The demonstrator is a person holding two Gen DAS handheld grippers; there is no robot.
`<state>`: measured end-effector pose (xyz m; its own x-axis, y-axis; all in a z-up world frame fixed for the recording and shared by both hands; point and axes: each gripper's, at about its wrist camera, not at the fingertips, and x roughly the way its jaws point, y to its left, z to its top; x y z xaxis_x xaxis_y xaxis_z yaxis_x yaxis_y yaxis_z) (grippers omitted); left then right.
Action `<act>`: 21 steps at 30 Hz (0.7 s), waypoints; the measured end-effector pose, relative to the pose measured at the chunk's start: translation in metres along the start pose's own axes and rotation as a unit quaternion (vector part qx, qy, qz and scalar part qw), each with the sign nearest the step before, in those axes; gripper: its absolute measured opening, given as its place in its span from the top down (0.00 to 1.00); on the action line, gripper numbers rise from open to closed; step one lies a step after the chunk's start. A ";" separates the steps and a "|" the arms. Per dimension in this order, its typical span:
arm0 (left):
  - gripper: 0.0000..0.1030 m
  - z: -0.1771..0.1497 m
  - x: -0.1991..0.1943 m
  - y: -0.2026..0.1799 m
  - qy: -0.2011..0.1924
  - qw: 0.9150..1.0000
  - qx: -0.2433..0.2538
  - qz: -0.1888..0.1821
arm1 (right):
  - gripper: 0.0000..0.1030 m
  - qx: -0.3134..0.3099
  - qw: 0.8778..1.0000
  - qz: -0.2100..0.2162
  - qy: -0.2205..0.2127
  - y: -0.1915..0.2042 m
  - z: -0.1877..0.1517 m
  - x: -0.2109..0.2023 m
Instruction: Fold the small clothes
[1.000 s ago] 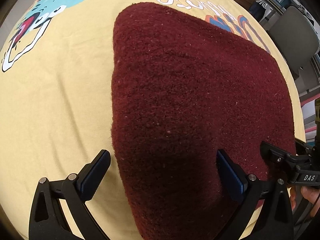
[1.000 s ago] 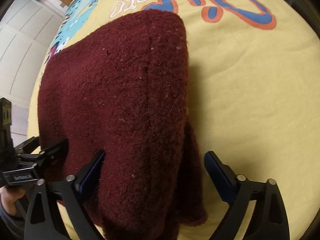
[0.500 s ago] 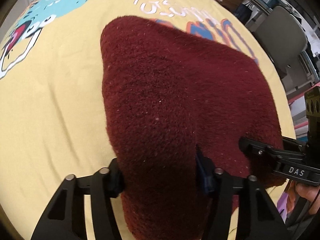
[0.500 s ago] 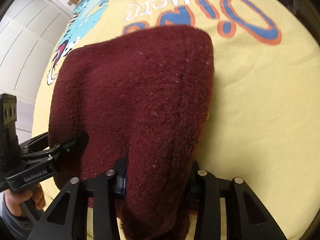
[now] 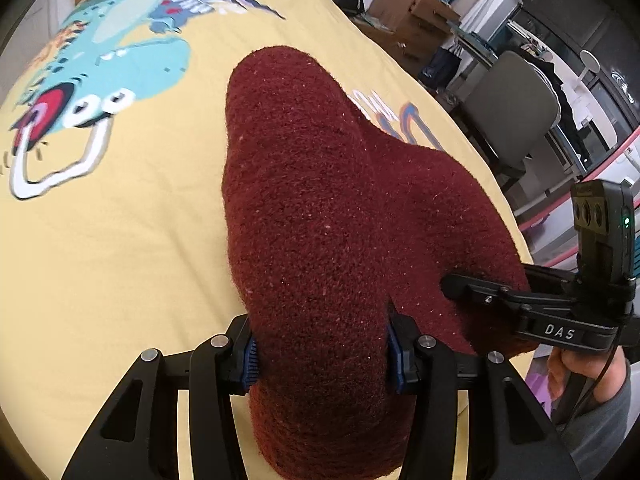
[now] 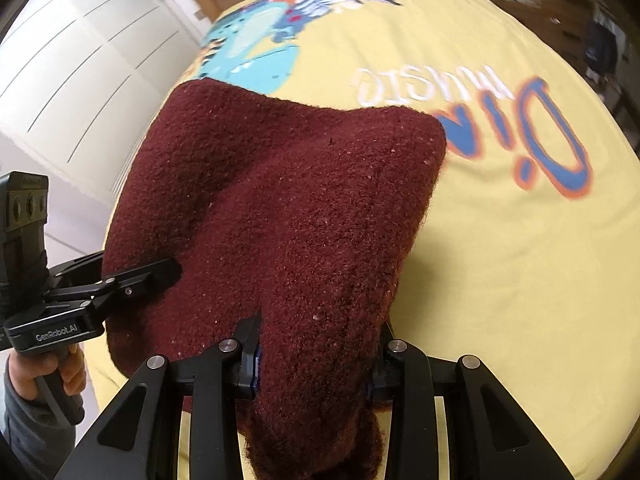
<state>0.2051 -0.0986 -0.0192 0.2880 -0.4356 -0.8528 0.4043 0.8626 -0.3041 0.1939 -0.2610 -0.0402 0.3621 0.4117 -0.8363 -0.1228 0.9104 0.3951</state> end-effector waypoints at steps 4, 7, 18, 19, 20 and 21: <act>0.57 -0.015 -0.020 0.029 -0.008 1.000 -0.015 0.013 | 0.65 -0.011 1.000 0.006 0.016 0.029 0.004 0.025; 0.57 -0.029 -0.014 0.048 -0.002 0.999 -0.027 0.022 | 0.64 -0.013 0.999 -0.013 0.038 0.044 0.003 0.055; 0.39 -0.078 0.026 0.094 0.037 0.996 -0.070 0.046 | 0.43 0.008 0.996 -0.036 0.078 0.030 -0.011 0.114; 0.38 -0.076 0.026 0.096 0.045 0.995 -0.075 0.048 | 0.39 0.004 0.996 -0.040 0.079 0.034 -0.010 0.111; 0.38 -0.078 0.024 0.094 0.050 0.994 -0.078 0.050 | 0.36 0.000 0.996 -0.044 0.077 0.026 -0.011 0.105; 0.36 -0.073 0.027 0.093 0.054 0.994 -0.081 0.051 | 0.30 -0.008 0.996 -0.056 0.072 0.028 -0.009 0.101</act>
<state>0.1871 -0.0113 -0.1015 0.2226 -0.3207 -0.9206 0.2291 0.9351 -0.2703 0.2190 -0.1941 -0.1169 0.2386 0.3076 -0.9211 -0.1036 0.9511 0.2908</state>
